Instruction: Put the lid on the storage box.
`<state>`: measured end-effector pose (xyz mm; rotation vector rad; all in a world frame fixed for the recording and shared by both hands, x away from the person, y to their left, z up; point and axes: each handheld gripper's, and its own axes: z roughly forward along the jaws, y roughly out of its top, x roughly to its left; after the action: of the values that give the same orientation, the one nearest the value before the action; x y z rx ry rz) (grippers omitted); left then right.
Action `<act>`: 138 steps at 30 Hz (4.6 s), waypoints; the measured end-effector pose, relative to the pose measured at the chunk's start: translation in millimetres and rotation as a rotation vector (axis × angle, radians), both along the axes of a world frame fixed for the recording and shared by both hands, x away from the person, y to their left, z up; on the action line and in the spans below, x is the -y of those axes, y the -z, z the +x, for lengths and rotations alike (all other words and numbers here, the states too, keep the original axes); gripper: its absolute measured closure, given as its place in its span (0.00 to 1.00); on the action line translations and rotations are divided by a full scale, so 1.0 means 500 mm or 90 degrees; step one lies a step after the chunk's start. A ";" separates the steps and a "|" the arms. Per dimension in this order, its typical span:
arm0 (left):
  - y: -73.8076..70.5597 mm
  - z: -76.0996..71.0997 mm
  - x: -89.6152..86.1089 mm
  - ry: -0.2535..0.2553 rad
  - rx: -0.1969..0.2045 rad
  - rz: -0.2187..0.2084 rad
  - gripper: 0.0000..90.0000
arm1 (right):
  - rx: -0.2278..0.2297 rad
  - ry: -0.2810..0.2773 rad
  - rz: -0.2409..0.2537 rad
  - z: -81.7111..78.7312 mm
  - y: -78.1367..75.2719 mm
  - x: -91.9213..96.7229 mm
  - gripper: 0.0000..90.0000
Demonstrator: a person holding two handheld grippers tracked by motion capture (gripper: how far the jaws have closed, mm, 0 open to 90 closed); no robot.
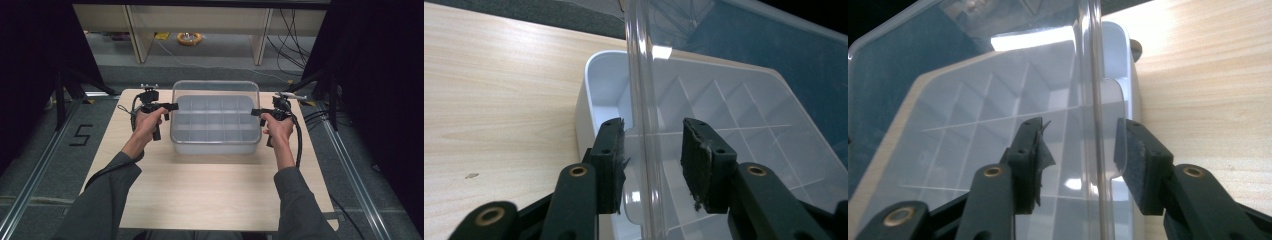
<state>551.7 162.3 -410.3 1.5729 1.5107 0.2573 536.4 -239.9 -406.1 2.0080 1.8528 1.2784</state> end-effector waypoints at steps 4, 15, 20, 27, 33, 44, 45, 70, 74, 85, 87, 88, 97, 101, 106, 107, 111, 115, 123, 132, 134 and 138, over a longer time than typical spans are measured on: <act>0.017 0.006 -0.002 -0.003 -0.018 -0.004 0.67 | -0.015 0.010 0.006 0.006 0.013 -0.005 0.61; 0.048 0.014 0.000 -0.007 -0.036 -0.004 0.66 | -0.029 0.010 -0.025 0.020 0.037 -0.015 0.58; 0.062 0.017 0.001 0.000 -0.047 -0.001 0.64 | -0.030 0.011 -0.048 0.021 0.035 -0.018 0.57; 0.074 0.018 0.009 -0.001 -0.056 -0.002 0.63 | -0.045 -0.001 -0.076 0.024 0.044 -0.018 0.55; 0.076 0.020 0.007 0.001 -0.057 -0.006 0.63 | -0.048 0.014 -0.067 0.025 0.049 -0.020 0.55; 0.077 0.017 -0.002 0.004 -0.066 -0.046 0.57 | -0.039 0.003 -0.074 0.023 0.051 -0.017 0.54; 0.076 0.015 -0.003 0.007 -0.070 -0.042 0.56 | -0.039 0.001 -0.073 0.023 0.051 -0.016 0.54; 0.087 0.023 -0.002 -0.001 -0.066 -0.042 0.59 | -0.013 0.003 -0.099 0.031 0.058 -0.034 0.49; 0.088 0.026 -0.002 -0.004 -0.068 -0.047 0.59 | -0.003 -0.015 -0.115 0.031 0.062 -0.026 0.49; 0.088 0.021 -0.009 -0.002 -0.069 -0.050 0.60 | -0.004 -0.019 -0.108 0.024 0.065 -0.032 0.47; 0.087 0.021 -0.008 -0.001 -0.070 -0.044 0.59 | 0.003 -0.024 -0.112 0.026 0.065 -0.030 0.47; 0.087 0.021 -0.006 -0.001 -0.071 -0.044 0.59 | -0.011 -0.023 -0.108 0.026 0.061 -0.030 0.47; 0.085 0.016 -0.008 -0.004 -0.078 -0.050 0.49 | -0.033 -0.003 -0.090 0.022 0.057 -0.034 0.44; 0.073 0.014 -0.021 -0.006 -0.062 -0.061 0.47 | -0.014 0.006 -0.045 0.018 0.053 -0.020 0.41; 0.061 0.006 -0.032 0.005 -0.055 -0.054 0.47 | 0.017 -0.014 -0.076 0.016 0.049 -0.001 0.40; 0.058 0.002 -0.034 0.009 -0.052 -0.052 0.47 | 0.036 -0.031 -0.088 0.015 0.051 0.004 0.40; 0.050 -0.008 -0.038 0.018 -0.037 -0.043 0.46 | 0.024 -0.025 -0.080 0.008 0.037 -0.004 0.40; 0.045 -0.021 -0.045 0.032 -0.027 -0.042 0.44 | 0.013 -0.019 -0.089 -0.001 0.024 -0.011 0.39; 0.036 -0.060 -0.063 0.062 -0.008 -0.042 0.39 | 0.094 -0.073 -0.128 -0.023 0.020 -0.001 0.39; 0.028 -0.108 -0.066 0.093 0.011 -0.023 0.34 | 0.088 -0.102 -0.106 -0.050 0.007 -0.028 0.37; 0.029 -0.117 -0.067 0.101 0.011 -0.020 0.33 | 0.098 -0.111 -0.109 -0.055 0.005 -0.032 0.37; 0.030 -0.136 -0.064 0.111 0.018 -0.023 0.32 | 0.109 -0.130 -0.107 -0.069 0.001 -0.041 0.37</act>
<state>483.5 194.5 -425.5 1.6546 1.3391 0.1522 501.7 -219.2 -406.4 1.6080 2.0458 1.2500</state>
